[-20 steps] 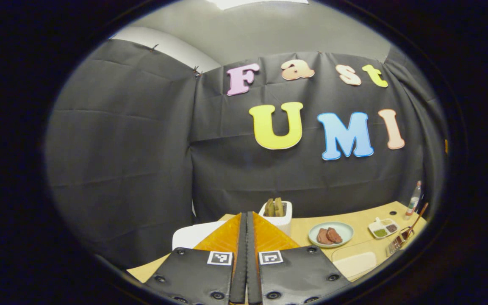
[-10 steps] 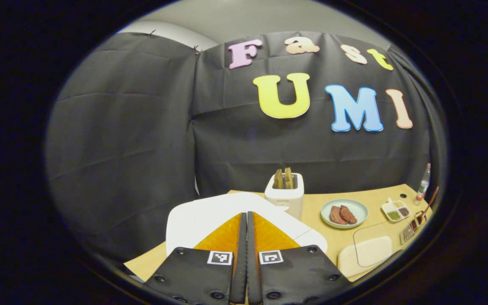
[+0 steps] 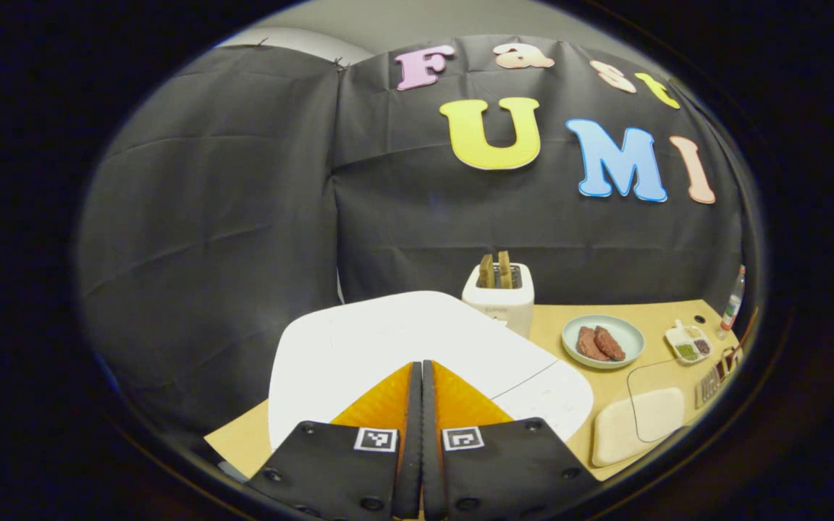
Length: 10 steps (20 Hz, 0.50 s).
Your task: Close the left gripper, press the button to open the rice cooker; take a wooden spoon from the chopstick holder with the right hand, scoop a spoonful of rice and pour it into the rice cooker, then put the wooden spoon back into the chopstick holder.
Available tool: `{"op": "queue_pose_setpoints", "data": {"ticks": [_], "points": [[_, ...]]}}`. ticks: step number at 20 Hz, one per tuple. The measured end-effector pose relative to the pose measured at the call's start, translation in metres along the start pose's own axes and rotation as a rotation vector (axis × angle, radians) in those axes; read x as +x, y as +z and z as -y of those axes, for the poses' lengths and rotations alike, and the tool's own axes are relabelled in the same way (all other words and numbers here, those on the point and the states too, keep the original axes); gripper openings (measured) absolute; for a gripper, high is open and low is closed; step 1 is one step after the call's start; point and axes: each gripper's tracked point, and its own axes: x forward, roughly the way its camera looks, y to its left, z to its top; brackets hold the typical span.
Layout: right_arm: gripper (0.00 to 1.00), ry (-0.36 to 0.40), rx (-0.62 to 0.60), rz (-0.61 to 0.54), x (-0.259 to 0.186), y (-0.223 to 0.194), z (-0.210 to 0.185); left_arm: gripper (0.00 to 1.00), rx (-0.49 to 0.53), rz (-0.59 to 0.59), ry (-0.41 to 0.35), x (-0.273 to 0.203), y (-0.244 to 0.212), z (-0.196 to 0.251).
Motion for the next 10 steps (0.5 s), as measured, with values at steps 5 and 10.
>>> {"op": "queue_pose_setpoints", "data": {"ticks": [5,10], "points": [[0.97,0.005,-0.005,0.002,0.002,-0.002,0.002,0.09,-0.052,0.004,0.004,0.002,-0.009,0.000],[0.97,0.012,0.006,0.010,0.002,-0.002,0.002,0.09,-0.065,0.020,0.003,0.000,-0.004,-0.001]]}}
